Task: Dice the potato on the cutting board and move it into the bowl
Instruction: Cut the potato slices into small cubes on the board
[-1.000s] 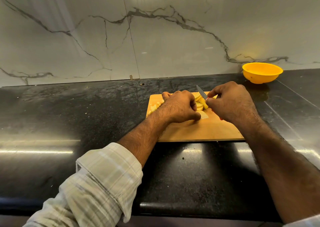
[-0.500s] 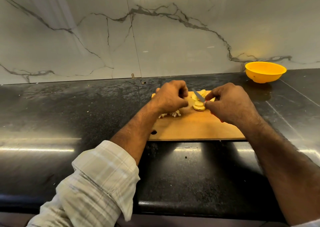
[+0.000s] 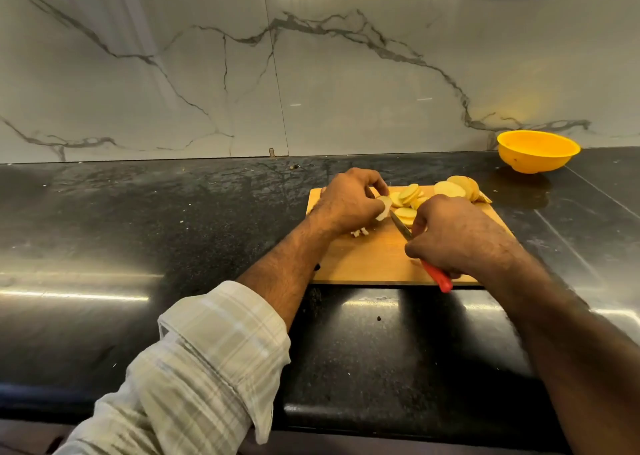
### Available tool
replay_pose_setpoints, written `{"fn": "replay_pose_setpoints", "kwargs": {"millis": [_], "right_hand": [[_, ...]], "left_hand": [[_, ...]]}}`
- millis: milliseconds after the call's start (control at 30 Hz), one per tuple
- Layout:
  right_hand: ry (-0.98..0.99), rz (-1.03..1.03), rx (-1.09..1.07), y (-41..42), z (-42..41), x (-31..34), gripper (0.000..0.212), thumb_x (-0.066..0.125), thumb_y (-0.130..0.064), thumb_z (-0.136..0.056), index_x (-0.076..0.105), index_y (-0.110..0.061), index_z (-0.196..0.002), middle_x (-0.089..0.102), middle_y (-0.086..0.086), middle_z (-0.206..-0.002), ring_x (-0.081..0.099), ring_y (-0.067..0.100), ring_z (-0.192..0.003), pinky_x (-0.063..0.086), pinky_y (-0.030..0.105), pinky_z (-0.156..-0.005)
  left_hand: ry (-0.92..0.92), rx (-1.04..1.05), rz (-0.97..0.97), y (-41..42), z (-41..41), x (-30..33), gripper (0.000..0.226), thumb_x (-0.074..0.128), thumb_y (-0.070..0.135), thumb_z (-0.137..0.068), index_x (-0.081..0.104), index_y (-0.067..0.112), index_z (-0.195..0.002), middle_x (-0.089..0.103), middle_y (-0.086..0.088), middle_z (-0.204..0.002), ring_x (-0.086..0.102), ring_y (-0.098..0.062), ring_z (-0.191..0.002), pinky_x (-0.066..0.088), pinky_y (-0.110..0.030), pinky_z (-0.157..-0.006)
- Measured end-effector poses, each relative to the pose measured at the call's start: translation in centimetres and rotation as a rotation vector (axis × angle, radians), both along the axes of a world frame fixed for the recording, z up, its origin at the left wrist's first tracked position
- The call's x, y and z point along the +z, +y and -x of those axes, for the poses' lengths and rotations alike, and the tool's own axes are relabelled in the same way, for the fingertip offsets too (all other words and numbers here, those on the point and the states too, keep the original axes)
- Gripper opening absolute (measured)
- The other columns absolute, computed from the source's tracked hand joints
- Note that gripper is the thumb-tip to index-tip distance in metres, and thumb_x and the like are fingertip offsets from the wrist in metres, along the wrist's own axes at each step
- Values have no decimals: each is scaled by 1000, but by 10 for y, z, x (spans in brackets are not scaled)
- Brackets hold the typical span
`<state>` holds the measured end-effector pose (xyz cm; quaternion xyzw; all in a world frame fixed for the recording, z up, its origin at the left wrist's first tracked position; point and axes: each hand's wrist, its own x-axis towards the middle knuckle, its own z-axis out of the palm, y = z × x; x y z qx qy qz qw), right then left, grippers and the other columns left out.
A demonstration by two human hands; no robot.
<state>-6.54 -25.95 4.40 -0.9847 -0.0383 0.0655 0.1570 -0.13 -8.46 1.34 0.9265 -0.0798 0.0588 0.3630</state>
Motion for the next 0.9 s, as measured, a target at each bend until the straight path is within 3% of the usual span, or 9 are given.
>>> {"fn": "replay_pose_setpoints", "kwargs": {"millis": [100,200,367,567,733,800,900], "right_hand": [[49,33,-1,-3,2,5,30,80,-35,-89,64,-18,-107,67,6,-92,72,20,-72,66,36,-64],[63,40,-5,-5,2,6,31,79,-37,-90,62,-17,-107,68,7,-92,71,20,-73,66,35,-65],[-6,83,36,-3,2,4,33,75,-36,-91,66,-19,-117,66,2,-102,62,17,-87,60,31,-70],[-30,66,46,1,2,1,42,70,-35,-97,60,-20,-135,64,6,-125,63,23,-105,60,37,-87],[0,22,64,2,-1,-5,54,74,-44,-94,57,-23,-140,63,4,-129,62,23,-109,59,36,-88],[19,5,78,1,-3,-6,57,76,-42,-92,56,-25,-143,64,2,-126,62,21,-107,60,37,-88],[2,-26,92,4,-5,-5,61,79,-38,-90,55,-28,-145,63,1,-129,61,21,-111,61,39,-92]], "left_hand": [[18,5,-100,-2,-2,-7,22,78,20,-87,67,37,-96,70,12,-90,69,-13,-93,55,-55,-98],[-13,29,-230,-1,-4,-9,18,77,29,-89,66,37,-101,66,16,-92,64,-14,-104,39,-56,-110],[-110,-18,-502,4,-4,-3,19,69,46,-96,74,34,-110,61,16,-98,54,-11,-108,27,-56,-112],[3,-189,-445,22,-4,2,28,70,22,-93,72,42,-113,59,10,-131,47,-14,-126,28,-58,-111],[24,-180,-488,18,-4,0,22,73,31,-93,66,47,-107,56,5,-145,47,-19,-134,25,-61,-116],[8,-163,-482,19,-6,-2,16,74,40,-93,67,44,-107,59,5,-142,48,-19,-133,26,-59,-116],[-51,-126,-453,16,-7,-4,21,76,52,-91,71,35,-103,64,13,-112,56,-11,-111,32,-54,-110]]}}
